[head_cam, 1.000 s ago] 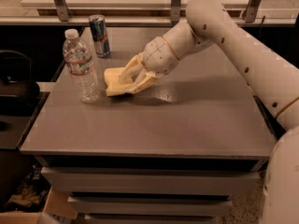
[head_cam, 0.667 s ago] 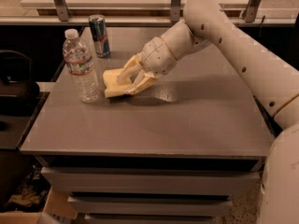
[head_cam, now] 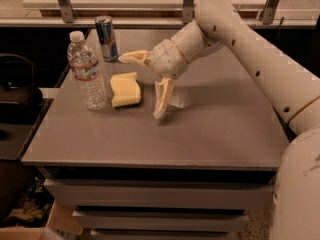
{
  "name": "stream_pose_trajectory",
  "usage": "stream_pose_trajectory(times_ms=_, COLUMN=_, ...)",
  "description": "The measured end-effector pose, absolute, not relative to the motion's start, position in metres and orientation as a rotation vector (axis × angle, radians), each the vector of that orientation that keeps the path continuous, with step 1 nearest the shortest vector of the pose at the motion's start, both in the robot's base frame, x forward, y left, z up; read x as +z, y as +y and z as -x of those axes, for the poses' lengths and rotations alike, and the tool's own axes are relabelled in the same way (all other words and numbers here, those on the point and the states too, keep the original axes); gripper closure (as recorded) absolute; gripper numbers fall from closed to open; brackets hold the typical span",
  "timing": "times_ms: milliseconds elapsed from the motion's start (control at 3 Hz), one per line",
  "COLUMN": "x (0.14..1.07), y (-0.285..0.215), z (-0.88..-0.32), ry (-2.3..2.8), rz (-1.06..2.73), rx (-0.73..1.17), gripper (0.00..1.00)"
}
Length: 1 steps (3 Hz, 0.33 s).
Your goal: Move sponge near water bottle
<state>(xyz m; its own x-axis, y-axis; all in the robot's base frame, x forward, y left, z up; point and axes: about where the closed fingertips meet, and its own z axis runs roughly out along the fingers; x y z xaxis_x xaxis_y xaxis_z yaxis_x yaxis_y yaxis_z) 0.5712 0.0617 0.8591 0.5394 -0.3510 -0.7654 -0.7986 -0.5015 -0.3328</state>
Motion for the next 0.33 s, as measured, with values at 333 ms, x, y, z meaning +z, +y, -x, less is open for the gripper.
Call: stream_pose_trajectory(times_ms=333, x=0.8638, y=0.0592, z=-0.5731, ry=0.926, rz=2.08, rx=0.833, gripper=0.0)
